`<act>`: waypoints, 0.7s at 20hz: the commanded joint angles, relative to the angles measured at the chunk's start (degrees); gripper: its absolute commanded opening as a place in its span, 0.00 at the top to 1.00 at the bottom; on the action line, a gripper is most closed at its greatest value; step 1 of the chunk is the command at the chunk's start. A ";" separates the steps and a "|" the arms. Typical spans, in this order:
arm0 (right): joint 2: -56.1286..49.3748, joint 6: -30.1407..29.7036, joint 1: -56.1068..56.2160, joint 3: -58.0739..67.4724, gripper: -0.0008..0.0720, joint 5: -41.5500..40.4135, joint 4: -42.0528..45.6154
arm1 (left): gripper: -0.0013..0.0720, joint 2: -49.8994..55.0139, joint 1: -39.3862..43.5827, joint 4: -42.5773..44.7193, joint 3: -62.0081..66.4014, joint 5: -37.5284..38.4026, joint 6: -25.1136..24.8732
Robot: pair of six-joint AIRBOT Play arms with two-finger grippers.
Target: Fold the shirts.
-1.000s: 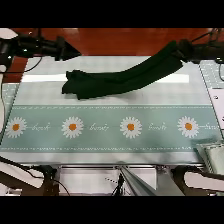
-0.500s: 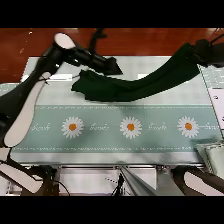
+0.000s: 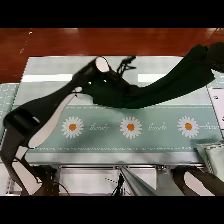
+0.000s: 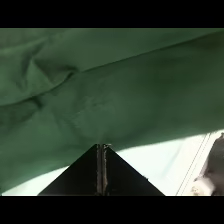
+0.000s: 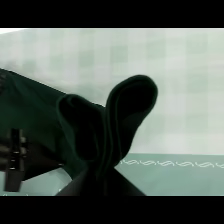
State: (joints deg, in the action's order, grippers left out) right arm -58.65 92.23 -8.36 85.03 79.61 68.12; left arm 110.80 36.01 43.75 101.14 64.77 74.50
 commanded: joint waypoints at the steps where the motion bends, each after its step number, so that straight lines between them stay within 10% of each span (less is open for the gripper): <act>1: 3.21 0.55 0.00 0.07 0.96 2.69 0.22 | 0.95 3.48 3.63 -0.48 0.02 -0.92 0.68; 8: 4.66 0.59 -0.04 0.07 0.96 3.08 1.16 | 0.95 5.73 6.97 -11.65 0.17 -5.27 -0.92; 14: 2.82 0.52 0.02 0.07 0.96 -4.44 5.66 | 0.96 -3.48 -6.93 -5.75 0.17 -2.21 -0.87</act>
State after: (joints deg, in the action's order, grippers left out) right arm -54.74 92.84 -8.36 85.03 79.24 72.79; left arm 111.77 34.94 34.50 101.27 61.41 73.71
